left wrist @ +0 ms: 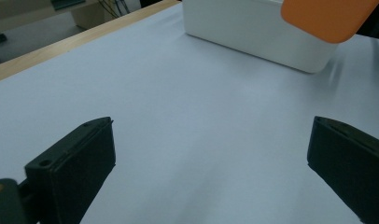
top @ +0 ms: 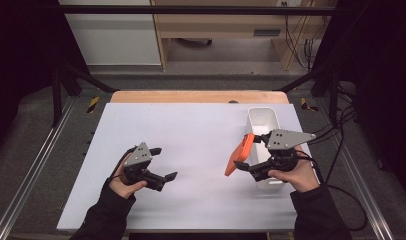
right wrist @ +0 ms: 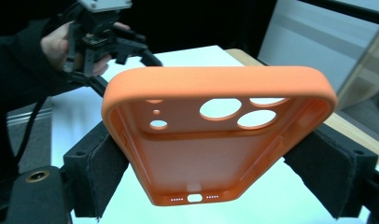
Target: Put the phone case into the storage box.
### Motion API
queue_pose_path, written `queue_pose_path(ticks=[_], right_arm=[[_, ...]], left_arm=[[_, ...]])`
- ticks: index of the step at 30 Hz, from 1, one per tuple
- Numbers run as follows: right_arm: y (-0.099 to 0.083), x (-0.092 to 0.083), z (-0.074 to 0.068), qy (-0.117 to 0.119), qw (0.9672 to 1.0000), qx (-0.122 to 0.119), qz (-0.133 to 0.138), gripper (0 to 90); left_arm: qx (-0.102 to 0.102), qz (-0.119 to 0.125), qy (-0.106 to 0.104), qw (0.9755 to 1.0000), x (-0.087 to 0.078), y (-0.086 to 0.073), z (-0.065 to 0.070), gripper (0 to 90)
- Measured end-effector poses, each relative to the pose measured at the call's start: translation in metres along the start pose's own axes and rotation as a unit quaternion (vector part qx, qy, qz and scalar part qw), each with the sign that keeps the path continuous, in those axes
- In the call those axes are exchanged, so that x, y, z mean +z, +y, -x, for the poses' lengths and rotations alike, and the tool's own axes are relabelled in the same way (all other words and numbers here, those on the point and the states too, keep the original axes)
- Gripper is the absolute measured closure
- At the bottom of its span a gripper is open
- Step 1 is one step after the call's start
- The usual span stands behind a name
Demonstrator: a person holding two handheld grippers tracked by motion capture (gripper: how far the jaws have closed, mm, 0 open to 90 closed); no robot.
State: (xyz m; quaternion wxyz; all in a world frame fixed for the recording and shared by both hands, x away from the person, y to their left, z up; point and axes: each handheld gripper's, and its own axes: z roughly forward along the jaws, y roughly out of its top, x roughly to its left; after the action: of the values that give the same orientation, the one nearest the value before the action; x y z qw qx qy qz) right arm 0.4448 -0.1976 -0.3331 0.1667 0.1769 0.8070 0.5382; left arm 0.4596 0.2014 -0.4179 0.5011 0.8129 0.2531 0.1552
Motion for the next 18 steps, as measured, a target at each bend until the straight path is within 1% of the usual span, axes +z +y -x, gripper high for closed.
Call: queue_pose_path(ticks=[4, 7, 10, 13, 15, 18], right_arm=[[0.004, -0.005, 0.006, -0.025, 0.9996, 0.01, 0.004, 15.9], [0.007, -0.009, 0.009, -0.044, 0.9989, 0.017, 0.007, 15.9], [0.012, -0.012, 0.013, -0.057, 0.9981, 0.022, 0.005, 15.9], [0.016, -0.014, 0.017, -0.07, 0.9972, 0.027, 0.005, 15.9], [0.019, -0.015, 0.02, -0.077, 0.9966, 0.029, 0.007, 15.8], [0.023, -0.015, 0.024, -0.088, 0.9956, 0.032, 0.001, 15.9]], left_arm=[[-0.013, 0.008, 0.017, 0.9997, -0.008, -0.006, -0.007, 0.6], [-0.017, 0.011, 0.028, 0.9994, -0.013, -0.011, -0.01, 0.6], [-0.019, 0.011, 0.042, 0.9989, -0.017, -0.015, -0.014, 0.6], [-0.026, 0.015, 0.054, 0.9981, -0.022, -0.018, -0.018, 0.6], [-0.027, 0.017, 0.059, 0.9978, -0.025, -0.02, -0.02, 0.6], [-0.029, 0.02, 0.065, 0.9973, -0.028, -0.022, -0.022, 0.6]])
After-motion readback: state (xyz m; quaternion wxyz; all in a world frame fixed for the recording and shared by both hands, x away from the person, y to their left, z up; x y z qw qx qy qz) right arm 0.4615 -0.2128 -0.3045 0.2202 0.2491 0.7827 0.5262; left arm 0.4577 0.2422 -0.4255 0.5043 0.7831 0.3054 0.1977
